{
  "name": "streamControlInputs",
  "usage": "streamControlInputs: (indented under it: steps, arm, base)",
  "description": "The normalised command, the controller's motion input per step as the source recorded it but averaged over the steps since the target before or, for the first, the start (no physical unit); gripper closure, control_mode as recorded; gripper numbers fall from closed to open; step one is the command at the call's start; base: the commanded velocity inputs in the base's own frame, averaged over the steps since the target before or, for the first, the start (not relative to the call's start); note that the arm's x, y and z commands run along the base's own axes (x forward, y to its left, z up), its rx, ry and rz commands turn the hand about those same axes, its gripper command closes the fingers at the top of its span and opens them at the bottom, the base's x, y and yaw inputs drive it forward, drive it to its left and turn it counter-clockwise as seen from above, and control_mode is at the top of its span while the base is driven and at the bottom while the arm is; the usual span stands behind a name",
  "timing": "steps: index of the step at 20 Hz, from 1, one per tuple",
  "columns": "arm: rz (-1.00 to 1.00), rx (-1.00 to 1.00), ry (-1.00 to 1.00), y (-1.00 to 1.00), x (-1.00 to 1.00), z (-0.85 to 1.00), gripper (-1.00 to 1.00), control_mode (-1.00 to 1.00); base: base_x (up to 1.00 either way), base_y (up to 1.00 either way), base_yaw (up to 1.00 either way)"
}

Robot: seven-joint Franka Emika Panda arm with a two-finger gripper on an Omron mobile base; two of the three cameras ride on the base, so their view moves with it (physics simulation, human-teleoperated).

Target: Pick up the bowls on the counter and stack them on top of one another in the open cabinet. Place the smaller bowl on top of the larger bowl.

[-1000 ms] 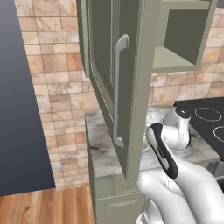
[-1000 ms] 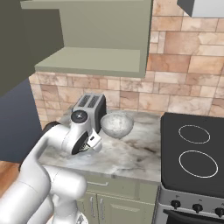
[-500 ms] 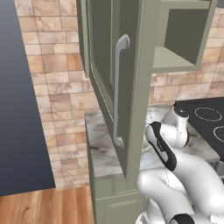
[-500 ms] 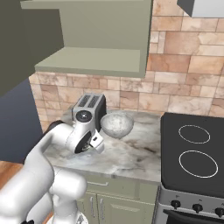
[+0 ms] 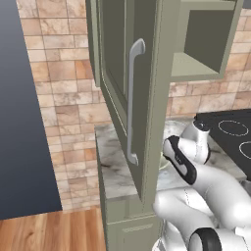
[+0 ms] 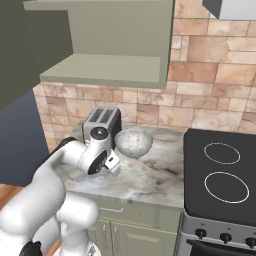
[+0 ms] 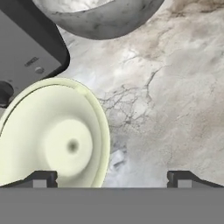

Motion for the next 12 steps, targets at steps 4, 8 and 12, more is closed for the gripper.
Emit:
streamControlInputs:
  steps: [4, 8, 12]
  arm:
    - [0.01, 0.00, 0.00, 0.17, 0.06, -0.37, -1.00, -1.00]
    - [0.03, 0.00, 0.00, 0.17, 0.13, -0.37, -1.00, -1.00]
    - [0.04, 0.00, 0.00, 0.08, 0.10, -0.38, -1.00, -1.00]
  base:
    - [0.00, 0.00, 0.00]
    - [0.00, 0.00, 0.00]
    - [0.00, 0.00, 0.00]
